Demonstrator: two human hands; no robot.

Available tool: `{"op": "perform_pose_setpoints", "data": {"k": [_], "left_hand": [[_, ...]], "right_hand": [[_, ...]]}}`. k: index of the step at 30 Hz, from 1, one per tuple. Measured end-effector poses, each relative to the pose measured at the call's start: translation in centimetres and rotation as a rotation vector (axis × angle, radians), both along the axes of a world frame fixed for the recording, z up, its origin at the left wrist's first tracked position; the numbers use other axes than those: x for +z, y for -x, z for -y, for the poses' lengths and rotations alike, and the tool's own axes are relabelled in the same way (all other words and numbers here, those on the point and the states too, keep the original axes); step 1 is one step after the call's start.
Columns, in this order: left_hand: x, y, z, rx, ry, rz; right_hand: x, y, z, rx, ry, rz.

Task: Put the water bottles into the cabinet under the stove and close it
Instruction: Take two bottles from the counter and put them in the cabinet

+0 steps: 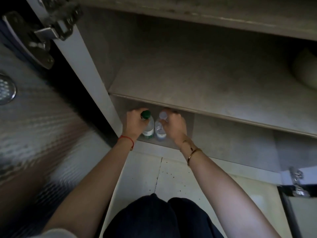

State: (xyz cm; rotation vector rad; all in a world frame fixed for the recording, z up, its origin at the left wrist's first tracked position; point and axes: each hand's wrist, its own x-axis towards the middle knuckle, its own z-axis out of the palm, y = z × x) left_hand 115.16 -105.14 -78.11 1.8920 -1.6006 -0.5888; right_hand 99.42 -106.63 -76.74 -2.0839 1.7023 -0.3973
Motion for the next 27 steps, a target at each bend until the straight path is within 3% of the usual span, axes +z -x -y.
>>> {"op": "perform_pose_setpoints", "data": {"k": [11, 16, 21, 27], "left_hand": [[0.1, 0.0, -1.1, -0.019, -0.019, 0.034], [3.6, 0.5, -3.4, -0.011, -0.013, 0.089], [11.5, 1.4, -8.2, 0.006, -0.057, 0.075], [23.8, 2.2, -14.3, -0.031, -0.056, 0.056]], "right_hand": [[-0.4, 0.3, -2.2, -0.087, 0.006, 0.151], [2.5, 1.6, -4.6, -0.091, -0.053, 0.143], [9.9, 2.9, -8.7, -0.073, -0.125, 0.145], [23.2, 4.5, -14.1, -0.085, -0.067, 0.172]]}}
